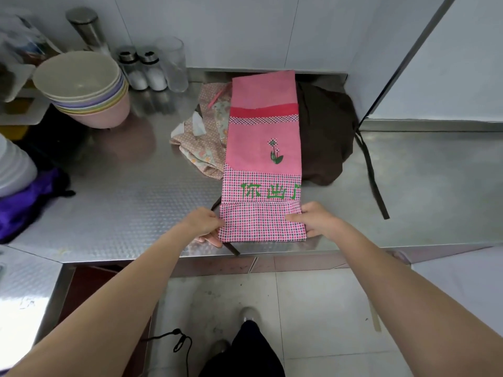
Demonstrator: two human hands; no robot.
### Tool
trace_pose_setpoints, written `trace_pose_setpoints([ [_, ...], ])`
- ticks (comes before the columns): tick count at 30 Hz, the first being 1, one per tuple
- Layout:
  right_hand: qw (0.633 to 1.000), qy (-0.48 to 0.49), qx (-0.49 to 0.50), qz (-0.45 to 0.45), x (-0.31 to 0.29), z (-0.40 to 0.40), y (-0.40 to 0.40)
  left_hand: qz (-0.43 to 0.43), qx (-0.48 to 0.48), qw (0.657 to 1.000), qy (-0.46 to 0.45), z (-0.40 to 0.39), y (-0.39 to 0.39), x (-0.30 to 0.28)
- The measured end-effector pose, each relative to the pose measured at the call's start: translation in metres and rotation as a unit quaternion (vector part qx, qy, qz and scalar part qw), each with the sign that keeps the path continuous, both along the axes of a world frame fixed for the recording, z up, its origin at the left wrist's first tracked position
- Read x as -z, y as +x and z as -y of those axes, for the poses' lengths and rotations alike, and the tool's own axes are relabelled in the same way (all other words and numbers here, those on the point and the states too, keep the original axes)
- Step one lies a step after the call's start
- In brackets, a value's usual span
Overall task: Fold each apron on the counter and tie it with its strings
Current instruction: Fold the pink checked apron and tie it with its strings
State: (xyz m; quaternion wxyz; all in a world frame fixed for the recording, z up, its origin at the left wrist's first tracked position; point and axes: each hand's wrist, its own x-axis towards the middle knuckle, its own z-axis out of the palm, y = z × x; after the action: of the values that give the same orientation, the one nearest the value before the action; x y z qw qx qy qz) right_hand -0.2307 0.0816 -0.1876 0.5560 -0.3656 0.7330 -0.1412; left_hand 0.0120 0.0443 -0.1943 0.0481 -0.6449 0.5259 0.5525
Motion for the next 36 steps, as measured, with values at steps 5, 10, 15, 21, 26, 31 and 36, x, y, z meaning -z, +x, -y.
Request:
trace_pose_setpoints([
  [5, 0.995, -0.033, 0.006, -0.099, 0.013, 0.003, 0.004, 0.236, 0.148, 0.909, -0.309, -0.002, -0.002, -0.008],
  [10, 0.987, -0.055, -0.023, -0.147, 0.023, 0.005, 0.003, 0.084, 0.449, 0.76, -0.463, -0.008, -0.022, -0.002],
  [15, 0.865, -0.221, -0.168, -0.419, -0.006, -0.008, 0.02, 0.185, 0.505, 0.778, -0.326, -0.011, -0.028, 0.012],
  [21, 0.822, -0.183, -0.413, -0.347, 0.012, -0.024, 0.024, 0.18, 0.489, 0.767, -0.374, 0.0, -0.026, 0.016],
  [26, 0.824, -0.183, -0.413, -0.343, 0.01, -0.026, 0.006, 0.118, 0.419, 0.837, -0.332, 0.01, -0.017, 0.007],
  [31, 0.856, -0.227, -0.344, -0.313, 0.005, -0.018, 0.002, -0.025, 0.214, 0.945, -0.247, 0.012, -0.002, 0.002],
  [36, 0.972, -0.156, -0.101, -0.145, -0.01, -0.009, -0.002, -0.004, 0.11, 0.96, -0.256, 0.016, 0.001, 0.002],
])
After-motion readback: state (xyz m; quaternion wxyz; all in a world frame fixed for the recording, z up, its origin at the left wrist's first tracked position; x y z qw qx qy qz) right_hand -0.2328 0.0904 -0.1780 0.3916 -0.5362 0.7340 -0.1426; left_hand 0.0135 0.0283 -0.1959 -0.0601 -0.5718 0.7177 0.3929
